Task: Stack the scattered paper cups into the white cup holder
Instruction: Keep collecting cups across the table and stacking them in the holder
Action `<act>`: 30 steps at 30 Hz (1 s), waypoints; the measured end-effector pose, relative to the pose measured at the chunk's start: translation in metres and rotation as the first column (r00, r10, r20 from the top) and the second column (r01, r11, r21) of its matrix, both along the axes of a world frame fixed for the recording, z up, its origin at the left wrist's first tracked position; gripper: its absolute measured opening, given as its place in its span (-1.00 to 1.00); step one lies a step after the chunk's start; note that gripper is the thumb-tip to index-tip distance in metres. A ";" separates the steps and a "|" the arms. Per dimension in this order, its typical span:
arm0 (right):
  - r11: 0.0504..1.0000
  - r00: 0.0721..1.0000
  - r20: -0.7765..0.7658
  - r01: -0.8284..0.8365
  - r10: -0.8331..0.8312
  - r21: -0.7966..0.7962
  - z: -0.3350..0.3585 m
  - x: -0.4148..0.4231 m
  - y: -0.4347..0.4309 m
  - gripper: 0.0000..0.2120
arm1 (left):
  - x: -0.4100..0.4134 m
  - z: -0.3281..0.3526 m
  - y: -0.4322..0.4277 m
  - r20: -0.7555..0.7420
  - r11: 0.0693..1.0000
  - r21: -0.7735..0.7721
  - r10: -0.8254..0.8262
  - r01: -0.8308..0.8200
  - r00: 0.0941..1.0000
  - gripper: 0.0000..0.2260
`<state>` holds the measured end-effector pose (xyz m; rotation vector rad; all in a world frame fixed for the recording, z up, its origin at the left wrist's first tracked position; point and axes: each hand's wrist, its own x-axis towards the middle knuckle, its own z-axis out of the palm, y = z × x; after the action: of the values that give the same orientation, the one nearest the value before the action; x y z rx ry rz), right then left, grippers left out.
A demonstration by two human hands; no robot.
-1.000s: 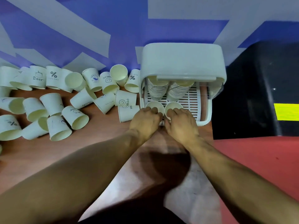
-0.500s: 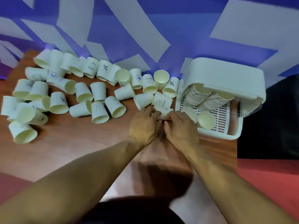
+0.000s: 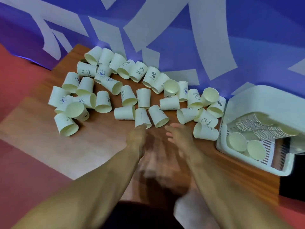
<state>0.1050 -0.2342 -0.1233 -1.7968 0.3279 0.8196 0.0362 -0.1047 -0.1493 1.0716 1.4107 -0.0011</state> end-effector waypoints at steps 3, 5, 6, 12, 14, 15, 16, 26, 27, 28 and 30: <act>0.984 0.976 -0.150 0.170 -0.161 0.049 -0.006 0.004 0.022 -0.70 | 0.009 -0.003 0.013 0.056 0.959 -0.219 0.195 -0.179 0.979 -0.64; 0.962 0.942 -0.218 0.271 -0.256 0.042 -0.010 0.008 0.037 -0.76 | 0.016 -0.005 0.020 0.053 0.900 -0.345 0.301 -0.265 0.952 -0.70; 0.946 0.920 -0.247 0.322 -0.304 0.034 -0.012 0.010 0.043 -0.77 | 0.018 -0.007 0.022 0.052 0.867 -0.401 0.344 -0.296 0.937 -0.69; 0.887 0.827 -0.363 0.462 -0.429 0.004 -0.022 0.024 0.070 -0.68 | 0.026 -0.023 0.032 -0.010 0.767 -0.483 0.477 -0.422 0.879 -0.78; 0.874 0.810 -0.370 0.485 -0.455 -0.014 -0.027 0.028 0.077 -0.65 | 0.027 -0.023 0.032 -0.042 0.778 -0.450 0.472 -0.439 0.880 -0.81; 0.872 0.810 -0.358 0.488 -0.464 -0.026 -0.028 0.030 0.081 -0.67 | 0.027 -0.022 0.031 -0.057 0.790 -0.428 0.461 -0.439 0.885 -0.83; 0.879 0.823 -0.333 0.476 -0.460 -0.038 -0.030 0.033 0.082 -0.71 | 0.027 -0.022 0.029 -0.069 0.805 -0.402 0.448 -0.436 0.891 -0.84; 0.949 0.896 0.423 0.240 -0.135 -0.204 0.005 0.022 0.024 -0.87 | 0.013 0.012 -0.019 0.017 0.978 0.179 0.103 -0.105 0.995 -0.88; 0.945 0.870 0.483 0.230 -0.094 -0.231 0.014 0.019 0.012 -0.89 | 0.012 0.019 -0.026 0.027 0.967 0.250 0.040 -0.045 0.999 -0.88; 0.942 0.841 0.537 0.230 -0.067 -0.243 0.024 0.016 -0.001 -0.91 | 0.012 0.026 -0.035 0.040 0.950 0.313 -0.023 0.009 0.999 -0.88; 0.943 0.765 0.643 0.246 -0.048 -0.222 0.039 0.011 -0.029 -0.92 | 0.012 0.038 -0.054 0.079 0.894 0.433 -0.166 0.116 0.983 -0.88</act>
<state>0.1163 -0.2636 -0.0841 -2.1772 0.1447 0.0107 0.0485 -0.1588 -0.1114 1.5122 1.2544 0.2725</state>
